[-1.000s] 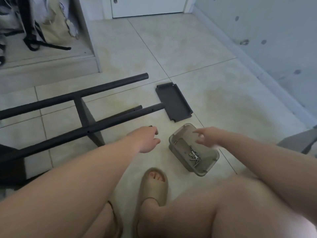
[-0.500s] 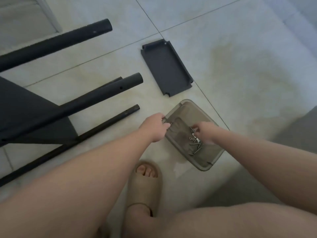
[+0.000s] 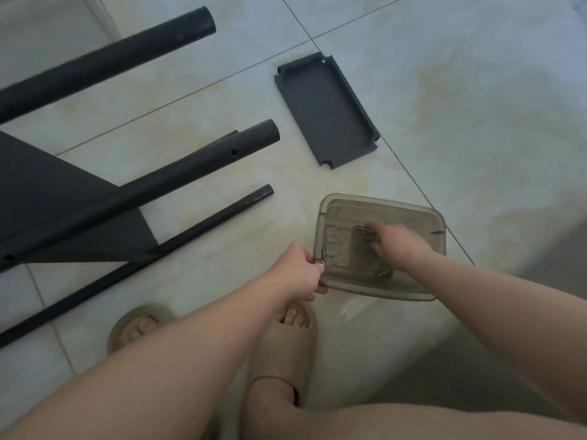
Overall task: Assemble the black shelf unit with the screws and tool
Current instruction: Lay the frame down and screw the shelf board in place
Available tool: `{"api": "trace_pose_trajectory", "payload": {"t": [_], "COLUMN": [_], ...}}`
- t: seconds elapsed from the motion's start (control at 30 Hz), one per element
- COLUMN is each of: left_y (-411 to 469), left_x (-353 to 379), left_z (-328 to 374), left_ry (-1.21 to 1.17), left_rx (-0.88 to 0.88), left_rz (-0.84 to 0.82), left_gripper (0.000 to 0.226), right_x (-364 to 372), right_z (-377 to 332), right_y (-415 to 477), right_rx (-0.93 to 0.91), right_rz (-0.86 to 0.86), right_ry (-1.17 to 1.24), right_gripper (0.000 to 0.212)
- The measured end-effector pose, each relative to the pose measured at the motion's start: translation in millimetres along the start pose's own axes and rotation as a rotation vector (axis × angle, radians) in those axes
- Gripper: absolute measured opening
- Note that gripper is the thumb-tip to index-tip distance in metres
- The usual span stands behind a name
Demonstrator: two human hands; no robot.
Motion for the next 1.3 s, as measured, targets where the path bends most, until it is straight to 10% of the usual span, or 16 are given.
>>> {"api": "trace_pose_trajectory", "payload": {"t": [0.6, 0.8, 1.3], "left_y": [0.4, -47.6, -245.8], "left_x": [-2.0, -17.8, -184.7], "left_z": [-4.3, 19.5, 43.7], "left_ry": [0.002, 0.476, 0.719], "left_rx": [0.006, 0.096, 0.336], "left_rz": [0.063, 0.025, 0.246], "left_gripper": [0.014, 0.056, 0.031], "right_x": [-15.3, -69.9, -212.6], "right_z": [-6.1, -11.8, -224.6], "right_y": [-0.8, -42.3, -250.7], "right_rx": [-0.027, -0.045, -0.459], "right_rz": [0.149, 0.158, 0.266], "right_ry": [-0.153, -0.016, 0.268], "right_gripper": [0.017, 0.021, 0.012]}}
Point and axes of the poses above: each hand's wrist, its own y-axis towards the middle knuckle, its own x-axis out of the palm, z = x × y, the point moved 7 cm from there along y, towards the middle knuckle, and after that the axes turned 2 degrees about x, right-handed, at the moved point
